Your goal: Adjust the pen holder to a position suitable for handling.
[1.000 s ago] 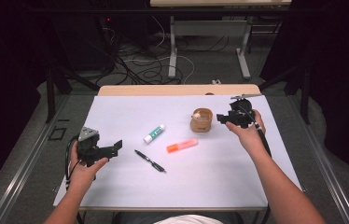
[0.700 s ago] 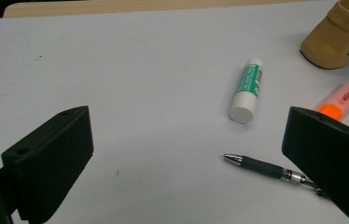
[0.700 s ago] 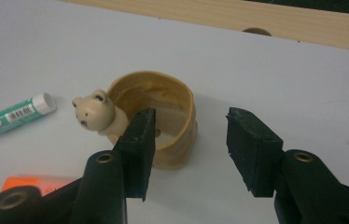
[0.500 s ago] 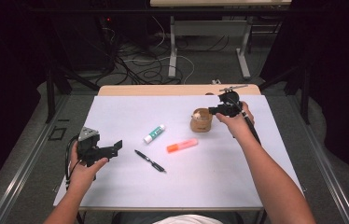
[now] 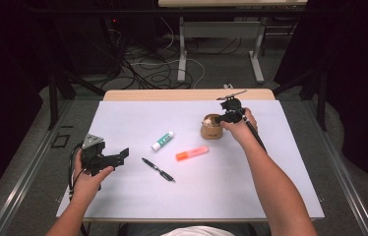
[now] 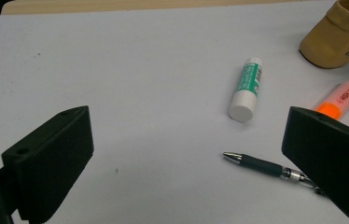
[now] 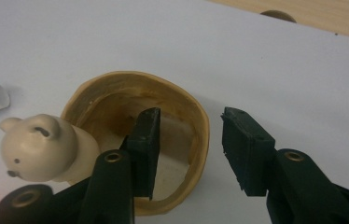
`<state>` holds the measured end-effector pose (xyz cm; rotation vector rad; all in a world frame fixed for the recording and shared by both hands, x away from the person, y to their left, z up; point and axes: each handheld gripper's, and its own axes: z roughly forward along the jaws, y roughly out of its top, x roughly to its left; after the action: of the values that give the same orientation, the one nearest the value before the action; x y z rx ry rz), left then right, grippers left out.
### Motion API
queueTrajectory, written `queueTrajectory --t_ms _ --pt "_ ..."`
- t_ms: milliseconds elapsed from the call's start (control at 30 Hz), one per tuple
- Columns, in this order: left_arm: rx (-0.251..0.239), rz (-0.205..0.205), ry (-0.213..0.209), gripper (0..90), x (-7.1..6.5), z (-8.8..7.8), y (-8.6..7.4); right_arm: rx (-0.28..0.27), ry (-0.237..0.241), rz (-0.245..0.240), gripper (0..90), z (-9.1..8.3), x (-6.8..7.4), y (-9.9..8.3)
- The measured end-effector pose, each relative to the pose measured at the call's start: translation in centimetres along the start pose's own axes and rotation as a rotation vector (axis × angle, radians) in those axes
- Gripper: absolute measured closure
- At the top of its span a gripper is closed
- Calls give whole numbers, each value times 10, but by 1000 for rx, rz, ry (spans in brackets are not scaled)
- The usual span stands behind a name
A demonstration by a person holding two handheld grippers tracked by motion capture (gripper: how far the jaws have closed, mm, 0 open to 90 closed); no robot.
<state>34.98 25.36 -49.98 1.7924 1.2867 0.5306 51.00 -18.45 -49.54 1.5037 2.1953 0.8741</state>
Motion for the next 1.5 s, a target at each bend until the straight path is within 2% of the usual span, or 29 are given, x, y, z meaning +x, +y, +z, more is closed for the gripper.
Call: queueTrajectory --t_ms 167,267,300,467,600,667,800,1000,1167,1233,1500 --pt "-1 -1 2 22 0 1 -1 19 10 9 631 6 0 -1" --pt "4 2 1 22 0 1 0 33 -8 32 665 8 2 -2" --pt "5 3 0 22 0 1 0 32 5 31 673 8 2 -2" --pt "3 3 0 22 1 1 -1 49 -17 28 720 12 3 -3" --pt "6 1 0 22 1 1 -1 53 -41 51 786 11 3 -3" --pt "7 2 0 22 1 1 -1 54 -44 72 793 11 3 -3" --pt "8 1 0 22 0 1 -1 40 -45 86 802 11 4 -4" --pt "9 1 0 23 1 1 -1 59 -60 129 815 8 5 -3" --pt "9 1 2 22 1 2 -1 53 -66 130 818 6 6 -4" --pt "10 2 2 22 1 2 -1 63 -71 146 819 5 7 -4" --pt "11 3 4 22 1 2 -1 83 -62 189 821 -4 1 -5"
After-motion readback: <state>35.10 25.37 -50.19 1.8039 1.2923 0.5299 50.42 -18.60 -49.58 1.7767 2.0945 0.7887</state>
